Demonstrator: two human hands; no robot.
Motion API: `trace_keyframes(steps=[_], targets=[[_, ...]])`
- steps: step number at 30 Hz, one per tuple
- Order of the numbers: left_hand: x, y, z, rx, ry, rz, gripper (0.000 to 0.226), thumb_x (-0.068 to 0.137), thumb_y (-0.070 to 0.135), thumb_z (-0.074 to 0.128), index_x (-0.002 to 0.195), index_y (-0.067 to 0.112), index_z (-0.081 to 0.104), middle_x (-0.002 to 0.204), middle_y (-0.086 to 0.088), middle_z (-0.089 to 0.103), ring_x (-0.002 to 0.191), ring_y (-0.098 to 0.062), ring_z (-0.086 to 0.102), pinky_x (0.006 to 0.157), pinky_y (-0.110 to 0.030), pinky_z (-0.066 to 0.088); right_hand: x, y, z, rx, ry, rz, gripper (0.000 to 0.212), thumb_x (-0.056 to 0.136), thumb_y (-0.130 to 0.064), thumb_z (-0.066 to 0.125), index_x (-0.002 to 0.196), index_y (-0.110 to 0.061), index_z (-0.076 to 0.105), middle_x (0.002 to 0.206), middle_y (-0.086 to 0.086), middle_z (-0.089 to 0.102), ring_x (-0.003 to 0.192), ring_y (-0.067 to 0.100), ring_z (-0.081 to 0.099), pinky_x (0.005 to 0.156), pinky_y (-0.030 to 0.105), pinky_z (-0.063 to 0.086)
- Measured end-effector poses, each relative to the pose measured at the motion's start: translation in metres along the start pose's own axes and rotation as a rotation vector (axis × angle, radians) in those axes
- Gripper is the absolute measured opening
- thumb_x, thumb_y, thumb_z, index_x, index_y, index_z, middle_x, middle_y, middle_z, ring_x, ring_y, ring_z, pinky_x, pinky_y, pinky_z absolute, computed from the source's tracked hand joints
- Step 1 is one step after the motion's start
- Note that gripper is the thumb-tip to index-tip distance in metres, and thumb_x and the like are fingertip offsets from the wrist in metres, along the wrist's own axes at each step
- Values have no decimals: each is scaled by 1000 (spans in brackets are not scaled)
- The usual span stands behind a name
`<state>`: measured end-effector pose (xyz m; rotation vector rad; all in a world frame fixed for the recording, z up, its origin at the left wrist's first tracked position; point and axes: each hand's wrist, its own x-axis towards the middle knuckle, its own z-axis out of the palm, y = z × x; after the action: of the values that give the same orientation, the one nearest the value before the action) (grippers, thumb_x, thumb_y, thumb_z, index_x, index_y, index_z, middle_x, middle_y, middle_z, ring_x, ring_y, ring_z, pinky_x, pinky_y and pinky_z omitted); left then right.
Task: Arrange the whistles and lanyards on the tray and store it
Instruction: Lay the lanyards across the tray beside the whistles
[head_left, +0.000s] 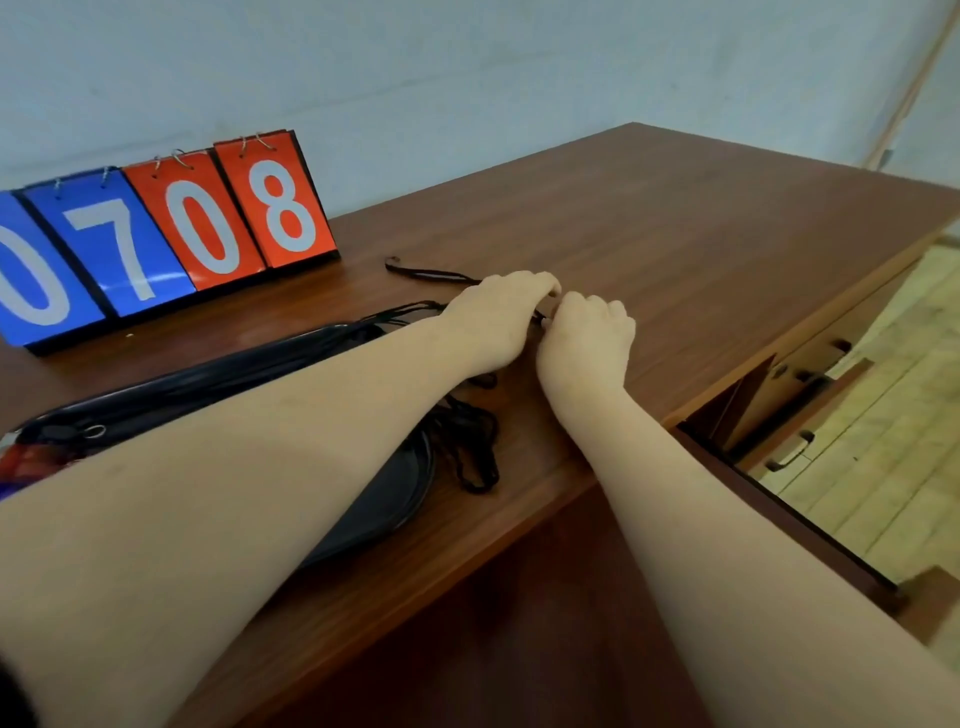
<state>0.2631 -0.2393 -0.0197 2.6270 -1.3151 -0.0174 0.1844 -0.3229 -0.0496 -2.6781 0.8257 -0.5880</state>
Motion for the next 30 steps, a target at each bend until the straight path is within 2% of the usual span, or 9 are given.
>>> trace_keyframes(steps=[4, 7, 9, 12, 14, 17, 19, 23, 30], targets=[[2, 5, 1, 27, 37, -4, 31, 94, 12, 48, 122, 23, 56, 122, -1, 60, 109, -28, 56, 91, -47, 47, -2, -1, 2, 43, 111, -27, 13, 97, -14, 42, 107, -13, 51, 114, 8, 56, 108, 29, 46, 92, 39, 31], [2, 5, -2, 80, 69, -19, 22, 97, 15, 42, 111, 20, 58, 111, -3, 62, 101, -29, 57, 83, -42, 43, -2, 0, 2, 153, 161, -63, 2, 99, -16, 45, 98, -17, 44, 101, 2, 57, 97, 25, 47, 82, 35, 28], [1, 3, -7, 108, 116, -18, 21, 98, 15, 44, 110, 19, 60, 110, -4, 62, 102, -29, 57, 85, -44, 44, -2, 0, 0, 221, 152, -76, 8, 101, -14, 43, 95, -18, 40, 92, -2, 52, 90, 23, 47, 78, 33, 28], [-1, -2, -20, 133, 174, -22, 19, 102, 15, 44, 109, 17, 61, 107, -5, 60, 101, -29, 56, 88, -46, 45, -6, 0, -4, 380, 127, -49, 5, 102, -11, 39, 101, -15, 42, 92, -2, 50, 79, 21, 50, 69, 33, 37], [-5, -8, -31, 122, 198, -29, 18, 101, 15, 45, 108, 17, 62, 103, -2, 58, 100, -26, 55, 90, -43, 45, -9, -1, -6, 472, 115, -28, 5, 104, -13, 37, 103, -16, 41, 93, -3, 53, 72, 19, 53, 61, 35, 41], [-14, -20, -49, 86, 242, -43, 18, 100, 15, 47, 109, 18, 63, 101, 2, 56, 100, -21, 55, 91, -36, 44, -13, -3, -10, 561, 132, -43, 7, 106, -21, 35, 99, -21, 38, 83, -5, 52, 63, 14, 51, 54, 32, 39], [-21, -28, -61, 79, 278, -41, 20, 100, 13, 48, 112, 16, 64, 107, -2, 59, 103, -22, 55, 93, -35, 43, -17, -4, -12, 532, 160, -103, 7, 106, -24, 36, 100, -23, 38, 79, -6, 52, 59, 14, 51, 50, 30, 36], [-44, -38, -90, 83, 383, 15, 25, 98, 8, 49, 114, 13, 67, 112, -8, 62, 107, -24, 57, 96, -38, 45, -21, -5, -16, 462, 203, -162, 9, 105, -25, 37, 108, -19, 44, 76, -4, 57, 56, 15, 54, 51, 32, 42], [-107, -55, -145, 283, 530, 100, 20, 99, 15, 53, 110, 16, 70, 106, -9, 67, 102, -32, 58, 87, -49, 45, -32, -9, -23, 384, 229, -232, 15, 105, -25, 39, 113, -15, 47, 65, -10, 51, 50, 11, 51, 47, 26, 31]])
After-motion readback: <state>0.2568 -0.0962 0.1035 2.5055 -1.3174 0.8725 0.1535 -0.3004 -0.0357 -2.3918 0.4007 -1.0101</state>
